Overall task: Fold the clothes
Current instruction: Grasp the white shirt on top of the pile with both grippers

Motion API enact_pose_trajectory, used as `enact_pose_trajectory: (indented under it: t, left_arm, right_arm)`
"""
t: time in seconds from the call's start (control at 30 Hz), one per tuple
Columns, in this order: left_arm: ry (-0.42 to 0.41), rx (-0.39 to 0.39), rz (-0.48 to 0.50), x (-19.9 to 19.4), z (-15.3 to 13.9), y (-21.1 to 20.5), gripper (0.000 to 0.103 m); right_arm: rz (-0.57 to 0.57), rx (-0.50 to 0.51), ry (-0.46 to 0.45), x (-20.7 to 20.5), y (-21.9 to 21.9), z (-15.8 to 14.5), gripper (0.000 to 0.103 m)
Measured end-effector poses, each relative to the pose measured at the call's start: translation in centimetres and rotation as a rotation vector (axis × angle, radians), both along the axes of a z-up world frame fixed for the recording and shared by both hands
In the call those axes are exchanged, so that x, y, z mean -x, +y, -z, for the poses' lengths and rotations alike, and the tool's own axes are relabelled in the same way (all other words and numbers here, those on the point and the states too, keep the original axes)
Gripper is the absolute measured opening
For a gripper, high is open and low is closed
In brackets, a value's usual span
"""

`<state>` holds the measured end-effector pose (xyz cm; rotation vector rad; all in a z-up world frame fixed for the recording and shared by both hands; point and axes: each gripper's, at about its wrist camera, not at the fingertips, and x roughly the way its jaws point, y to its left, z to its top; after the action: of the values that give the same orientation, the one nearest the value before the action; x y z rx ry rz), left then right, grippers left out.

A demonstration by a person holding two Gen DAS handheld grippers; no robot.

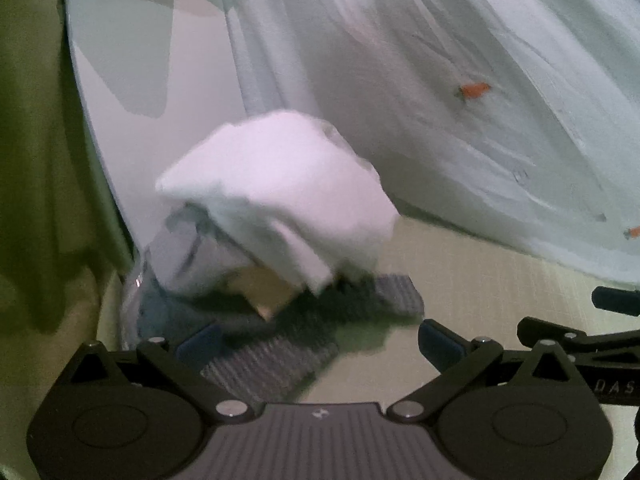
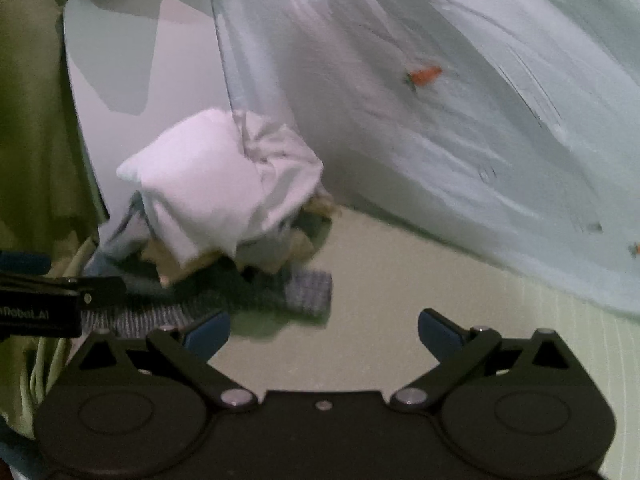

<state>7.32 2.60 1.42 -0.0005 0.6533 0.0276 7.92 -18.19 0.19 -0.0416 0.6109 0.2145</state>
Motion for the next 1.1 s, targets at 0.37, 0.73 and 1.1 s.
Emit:
enact_pose_trajectory:
  t: [0.37,0.73,1.1]
  left_arm:
    - [0.015,0.056,-0.106,-12.2,-1.8,6.5,0.102]
    - [0.072,0.272,-0.138,-20.2,0.2,12.6,0.094]
    - [0.042,0.490,-0.090,-20.1,1.1,13.0,0.036]
  right_arm:
    - [-0.052,-0.007,-0.035,-12.8,4.3,-2.2,0.101]
    - [-0.048,-0.132,0.069,-27.3,6.0,0.8,0.097]
    - [-0.067,-0.427,0.264,-33.8,5.7,8.1,0.057]
